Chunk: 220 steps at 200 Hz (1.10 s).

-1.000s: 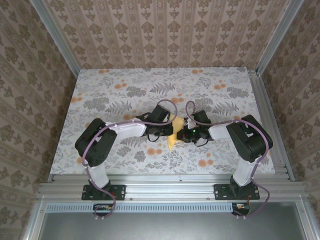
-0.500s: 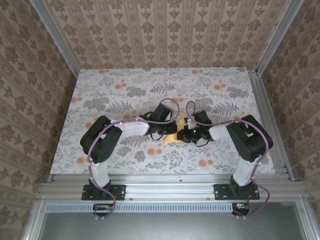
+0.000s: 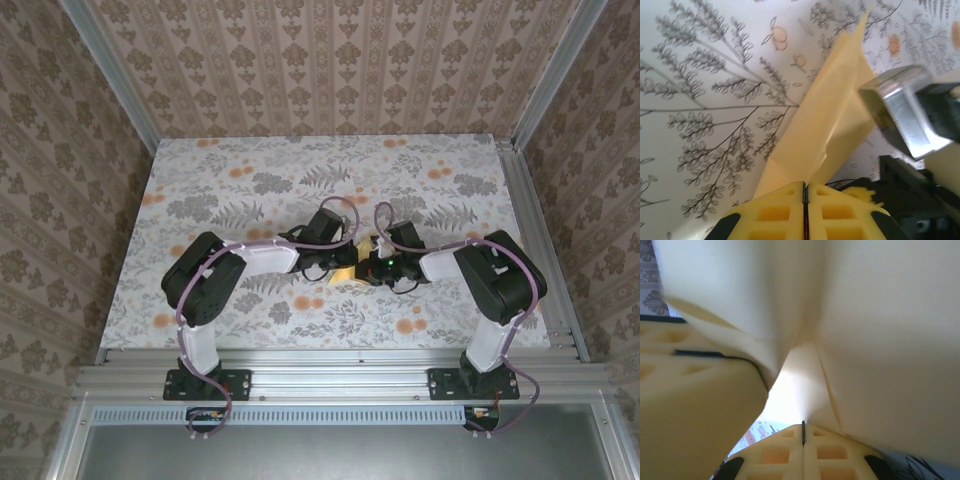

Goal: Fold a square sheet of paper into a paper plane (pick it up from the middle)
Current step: Fold the wing for the fifth time at the center of the table.

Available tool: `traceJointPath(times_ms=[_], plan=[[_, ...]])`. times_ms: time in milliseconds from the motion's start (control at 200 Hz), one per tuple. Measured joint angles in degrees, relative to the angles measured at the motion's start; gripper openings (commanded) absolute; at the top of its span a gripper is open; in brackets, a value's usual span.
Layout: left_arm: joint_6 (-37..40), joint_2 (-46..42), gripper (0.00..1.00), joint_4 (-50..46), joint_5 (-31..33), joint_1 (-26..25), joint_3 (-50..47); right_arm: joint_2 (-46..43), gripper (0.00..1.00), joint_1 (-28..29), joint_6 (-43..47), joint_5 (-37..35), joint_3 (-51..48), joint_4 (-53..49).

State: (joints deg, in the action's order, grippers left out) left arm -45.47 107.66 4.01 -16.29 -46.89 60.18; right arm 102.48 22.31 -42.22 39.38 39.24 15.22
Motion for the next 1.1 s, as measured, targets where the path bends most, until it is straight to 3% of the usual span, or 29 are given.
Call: traceJointPath(times_ms=[1100], plan=[[-7.15,2.56,0.12,8.68,-0.74,-0.26,-2.03,-1.29,0.00,-1.64,-2.16,-1.01,-2.73,3.30]])
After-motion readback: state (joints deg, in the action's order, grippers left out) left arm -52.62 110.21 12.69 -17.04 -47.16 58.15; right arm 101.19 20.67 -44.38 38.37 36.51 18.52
